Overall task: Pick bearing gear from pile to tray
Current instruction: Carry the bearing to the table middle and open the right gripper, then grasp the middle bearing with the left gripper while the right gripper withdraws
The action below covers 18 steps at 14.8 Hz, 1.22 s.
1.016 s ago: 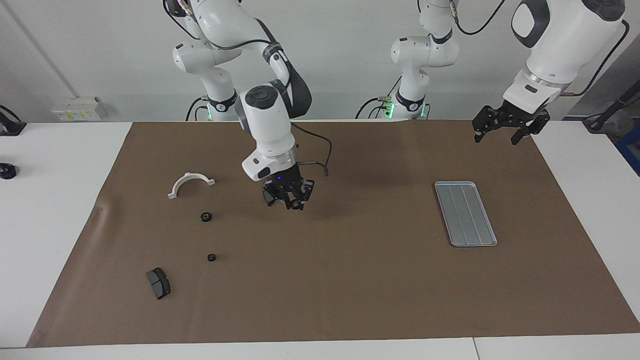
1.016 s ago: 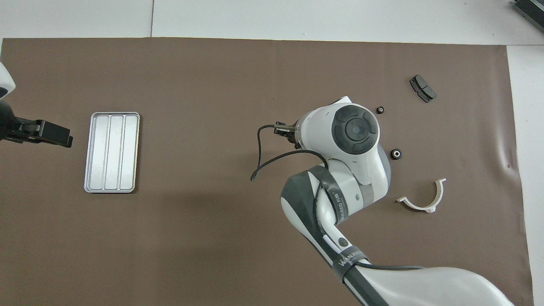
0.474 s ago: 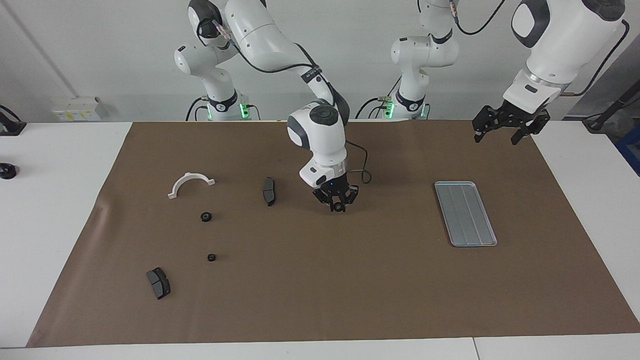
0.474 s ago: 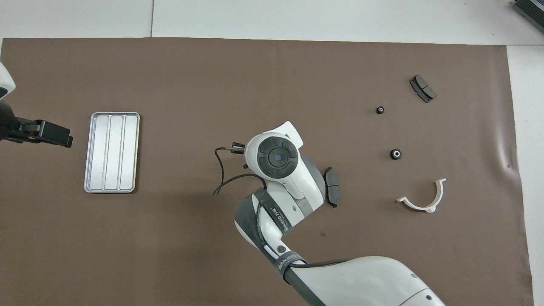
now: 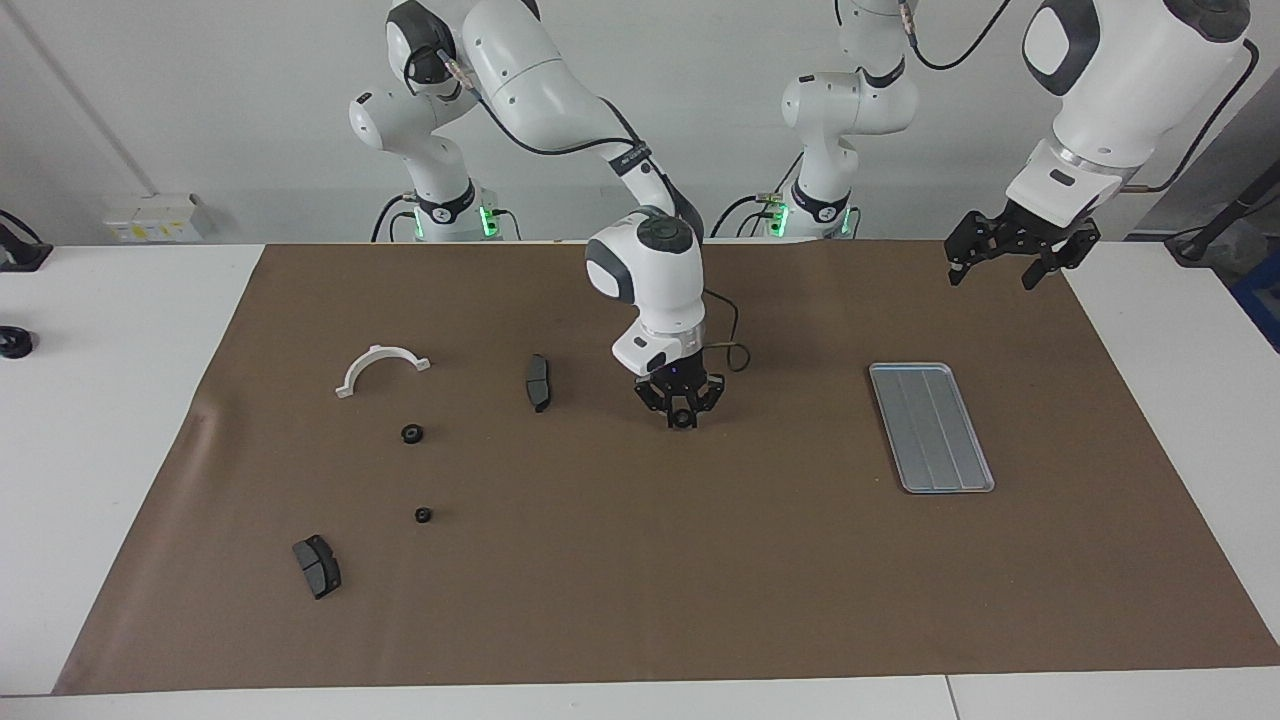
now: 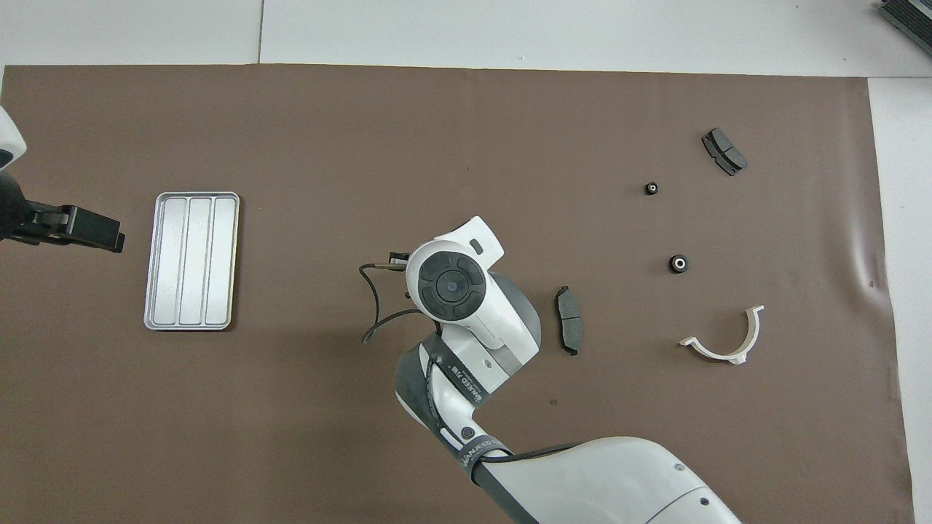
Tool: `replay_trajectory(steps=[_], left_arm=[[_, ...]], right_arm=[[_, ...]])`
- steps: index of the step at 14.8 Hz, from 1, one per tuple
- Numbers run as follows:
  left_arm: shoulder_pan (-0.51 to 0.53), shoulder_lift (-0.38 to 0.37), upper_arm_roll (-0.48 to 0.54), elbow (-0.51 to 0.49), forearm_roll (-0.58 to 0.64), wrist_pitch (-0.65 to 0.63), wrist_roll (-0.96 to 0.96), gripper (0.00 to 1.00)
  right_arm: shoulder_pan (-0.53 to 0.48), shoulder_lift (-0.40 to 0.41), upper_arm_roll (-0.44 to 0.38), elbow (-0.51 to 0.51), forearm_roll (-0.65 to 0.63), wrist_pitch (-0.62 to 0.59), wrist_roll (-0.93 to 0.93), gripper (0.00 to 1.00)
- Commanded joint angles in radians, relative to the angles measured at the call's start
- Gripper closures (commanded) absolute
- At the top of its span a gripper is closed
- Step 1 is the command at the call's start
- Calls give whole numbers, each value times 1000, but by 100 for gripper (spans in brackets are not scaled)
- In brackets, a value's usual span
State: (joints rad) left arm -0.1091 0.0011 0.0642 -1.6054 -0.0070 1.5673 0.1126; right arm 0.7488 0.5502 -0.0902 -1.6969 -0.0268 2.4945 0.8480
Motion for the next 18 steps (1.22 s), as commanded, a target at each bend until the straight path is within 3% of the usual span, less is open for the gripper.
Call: replay_trajectory(steps=[1,5,9,11,15,18], left_arm=[[16,-23,-9,-21,-16,3,-1,0],[-4,-21,-20,-31,-13,48,-2,0],[-119,-30,-20,-138,-8,192,-14,0],[-179,-17,-21,-175,-5,256,-85,0],[-331,48,-20,-252,-1,433,-278,0],[-392,109,-21,-275,-2,563,-355,0]], right_arm=[[-11,-1,-13,9,-57,23,25,0],[-123,-105,-28,5,-74,-38,-64,0],[-265,-200,-26,0,-59,-215,-304,0],[-359,-217,-23,-21,-44,-264,-523,0],[-500,-266,-23,-157,76,-255,-976,0],[-577,-315,-23,-286,128,-241,-1205,0]])
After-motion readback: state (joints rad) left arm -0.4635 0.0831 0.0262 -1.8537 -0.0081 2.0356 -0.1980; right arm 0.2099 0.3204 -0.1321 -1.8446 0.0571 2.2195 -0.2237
